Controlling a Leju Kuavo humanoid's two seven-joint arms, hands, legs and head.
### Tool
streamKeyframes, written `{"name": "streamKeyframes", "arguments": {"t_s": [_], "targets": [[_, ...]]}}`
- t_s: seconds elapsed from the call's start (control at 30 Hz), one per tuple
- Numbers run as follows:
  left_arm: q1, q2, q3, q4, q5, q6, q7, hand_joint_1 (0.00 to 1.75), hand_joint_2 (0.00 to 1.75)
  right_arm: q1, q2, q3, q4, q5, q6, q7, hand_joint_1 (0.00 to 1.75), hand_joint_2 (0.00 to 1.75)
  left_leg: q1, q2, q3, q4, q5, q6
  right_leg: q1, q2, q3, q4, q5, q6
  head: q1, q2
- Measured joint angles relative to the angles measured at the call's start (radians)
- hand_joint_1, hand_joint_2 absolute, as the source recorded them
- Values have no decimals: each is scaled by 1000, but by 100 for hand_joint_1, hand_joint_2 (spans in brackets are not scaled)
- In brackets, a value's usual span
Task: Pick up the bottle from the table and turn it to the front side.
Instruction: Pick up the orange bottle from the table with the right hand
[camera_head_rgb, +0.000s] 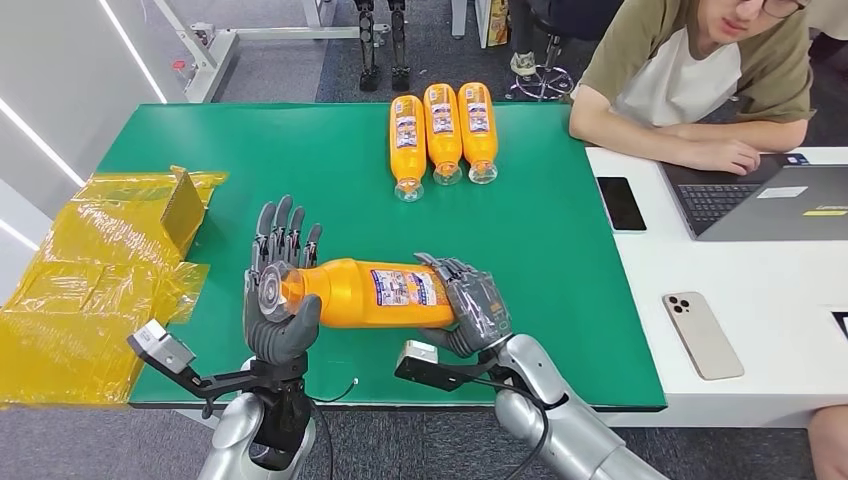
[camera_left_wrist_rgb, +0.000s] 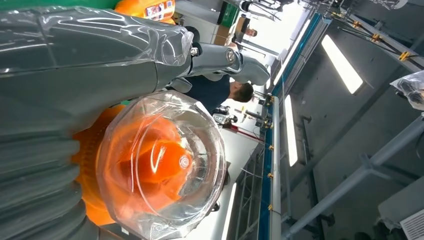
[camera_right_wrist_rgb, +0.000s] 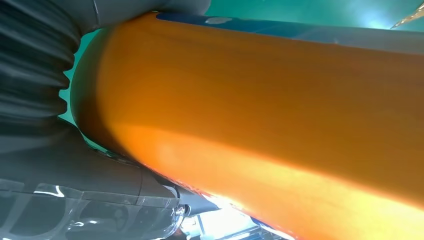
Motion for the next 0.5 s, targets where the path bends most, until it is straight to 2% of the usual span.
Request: {"name": "streamKeyframes", "arguments": {"t_s": [0.03, 0.07, 0.17, 0.2, 0.4, 0.5], "targets": [[0, 0, 0, 0, 0, -1, 0, 0, 175, 1, 1, 0, 0, 1, 0, -2, 175, 175, 0, 0, 0, 0, 0, 0, 0, 0, 0, 0, 0, 0, 0, 0], [0, 0, 0, 0, 0, -2, 0, 39, 175, 2, 2, -1, 1, 2, -1, -4, 175, 175, 0, 0, 0, 0, 0, 0, 0, 0, 0, 0, 0, 0, 0, 0], [-1, -1, -1, 0, -2, -6, 0, 170, 175, 8, 8, -3, -1, 8, -1, -5, 175, 175, 0, 0, 0, 0, 0, 0, 0, 0, 0, 0, 0, 0, 0, 0], [-1, -1, -1, 0, -4, -8, 0, 175, 175, 10, 10, -4, -2, 10, 0, -5, 175, 175, 0, 0, 0, 0, 0, 0, 0, 0, 0, 0, 0, 0, 0, 0], [-1, -1, -3, 0, -43, -4, -6, 175, 175, 14, 17, -10, -10, -2, 5, -24, 175, 175, 0, 0, 0, 0, 0, 0, 0, 0, 0, 0, 0, 0, 0, 0], [-1, -2, -4, 0, -71, 27, 1, 175, 175, 8, 25, -11, -7, -25, 11, -35, 175, 175, 0, 0, 0, 0, 0, 0, 0, 0, 0, 0, 0, 0, 0, 0]]}}
